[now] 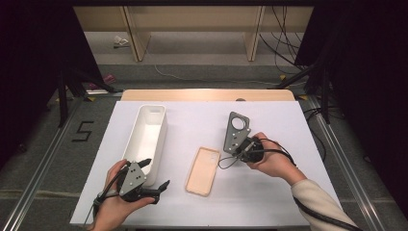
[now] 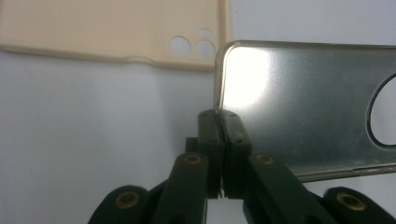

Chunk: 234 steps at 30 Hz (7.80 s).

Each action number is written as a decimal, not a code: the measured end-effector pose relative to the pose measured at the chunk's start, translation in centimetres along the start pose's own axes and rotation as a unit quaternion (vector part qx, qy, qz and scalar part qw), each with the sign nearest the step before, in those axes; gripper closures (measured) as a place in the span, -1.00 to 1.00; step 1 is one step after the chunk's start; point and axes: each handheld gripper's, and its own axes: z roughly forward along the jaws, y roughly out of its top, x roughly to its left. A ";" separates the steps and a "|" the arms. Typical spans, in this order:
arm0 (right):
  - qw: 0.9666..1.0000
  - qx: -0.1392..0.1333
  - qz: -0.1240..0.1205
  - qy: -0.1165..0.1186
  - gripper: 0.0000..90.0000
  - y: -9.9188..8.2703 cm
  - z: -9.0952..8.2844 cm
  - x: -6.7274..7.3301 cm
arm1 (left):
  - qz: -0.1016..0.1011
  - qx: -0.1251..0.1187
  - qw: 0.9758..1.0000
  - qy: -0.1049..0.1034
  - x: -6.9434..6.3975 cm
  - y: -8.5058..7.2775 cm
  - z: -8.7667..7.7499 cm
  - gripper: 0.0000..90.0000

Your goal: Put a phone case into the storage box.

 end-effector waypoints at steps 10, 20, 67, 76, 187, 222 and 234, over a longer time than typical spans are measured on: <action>0.999 -0.037 -0.008 0.000 0.98 -0.2 -1.6 2.1 | -0.025 -0.011 1.000 -0.003 0.1 1.2 0.3 -0.74; 0.998 -0.061 -0.025 0.003 0.98 0.2 -2.7 4.6 | -0.054 -0.013 0.998 -0.021 0.8 4.4 2.8 -0.67; 0.995 -0.086 -0.056 0.008 0.98 1.9 -3.5 8.1 | -0.141 0.132 0.976 -0.099 1.2 14.2 16.7 -0.15; 0.995 -0.083 -0.062 0.004 0.98 2.0 -3.6 8.0 | -0.179 0.152 0.965 -0.113 1.6 14.0 17.5 0.18; 0.940 -0.240 0.241 -0.028 -0.62 -3.5 -3.2 3.4 | -0.163 -0.104 0.981 0.005 12.7 13.3 5.9 0.81; 0.937 -0.240 0.251 -0.024 -0.62 -3.6 -3.0 3.2 | -0.178 -0.100 0.978 0.041 17.3 11.6 5.1 0.81; 0.937 -0.240 0.253 -0.025 -0.62 -3.6 -3.0 3.2 | -0.182 -0.104 0.977 0.049 18.7 10.9 5.0 0.81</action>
